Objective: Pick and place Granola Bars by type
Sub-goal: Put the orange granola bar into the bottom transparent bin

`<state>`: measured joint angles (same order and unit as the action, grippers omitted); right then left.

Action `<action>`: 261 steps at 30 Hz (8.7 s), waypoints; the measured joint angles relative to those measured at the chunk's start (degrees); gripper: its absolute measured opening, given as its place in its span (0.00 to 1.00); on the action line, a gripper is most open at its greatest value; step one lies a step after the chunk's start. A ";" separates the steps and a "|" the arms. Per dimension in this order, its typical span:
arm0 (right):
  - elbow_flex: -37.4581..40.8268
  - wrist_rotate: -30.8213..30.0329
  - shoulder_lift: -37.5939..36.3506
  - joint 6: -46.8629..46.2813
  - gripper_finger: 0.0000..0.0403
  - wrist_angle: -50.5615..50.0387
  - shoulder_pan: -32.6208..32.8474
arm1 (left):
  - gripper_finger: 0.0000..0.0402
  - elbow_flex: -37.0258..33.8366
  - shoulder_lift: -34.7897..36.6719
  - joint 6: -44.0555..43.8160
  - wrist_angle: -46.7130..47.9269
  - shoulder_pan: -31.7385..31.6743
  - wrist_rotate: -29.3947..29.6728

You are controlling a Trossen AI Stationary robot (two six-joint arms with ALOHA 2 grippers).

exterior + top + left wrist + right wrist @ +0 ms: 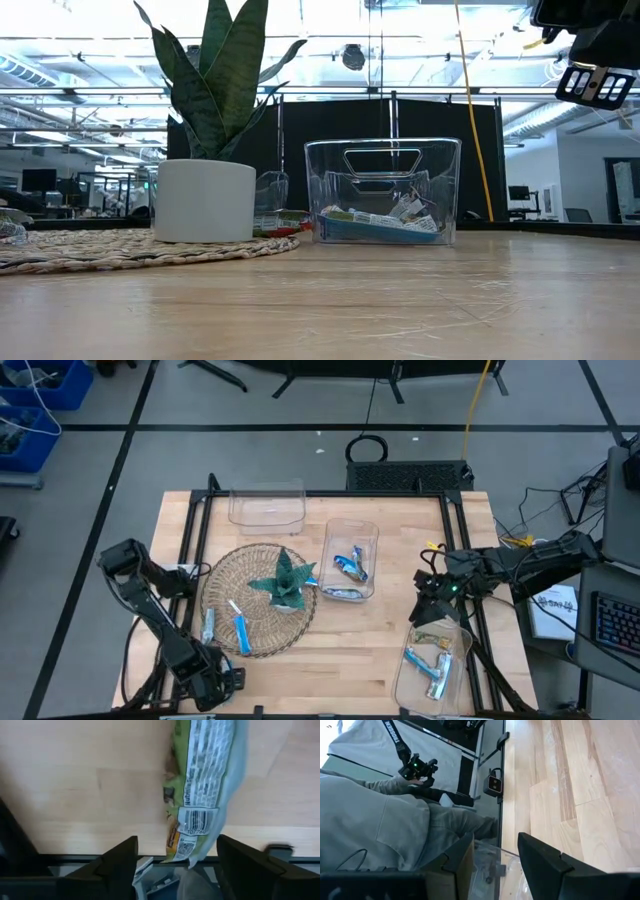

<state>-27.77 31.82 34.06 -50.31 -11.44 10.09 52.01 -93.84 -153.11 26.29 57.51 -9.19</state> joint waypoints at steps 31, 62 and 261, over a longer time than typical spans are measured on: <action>0.00 -2.01 0.00 -5.82 0.36 23.46 -1.41 | 0.07 0.11 10.65 19.93 -2.50 -6.32 12.31; 0.00 -39.49 9.37 6.12 0.36 55.79 -6.78 | 0.05 36.94 11.88 127.52 0.67 -55.83 16.71; 0.02 20.51 9.86 -20.50 0.53 3.11 10.80 | 0.42 26.82 23.00 106.43 56.70 -53.24 4.74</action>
<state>-27.75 52.33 43.92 -70.81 -8.32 20.89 78.83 -70.84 -46.68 83.00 4.27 -4.45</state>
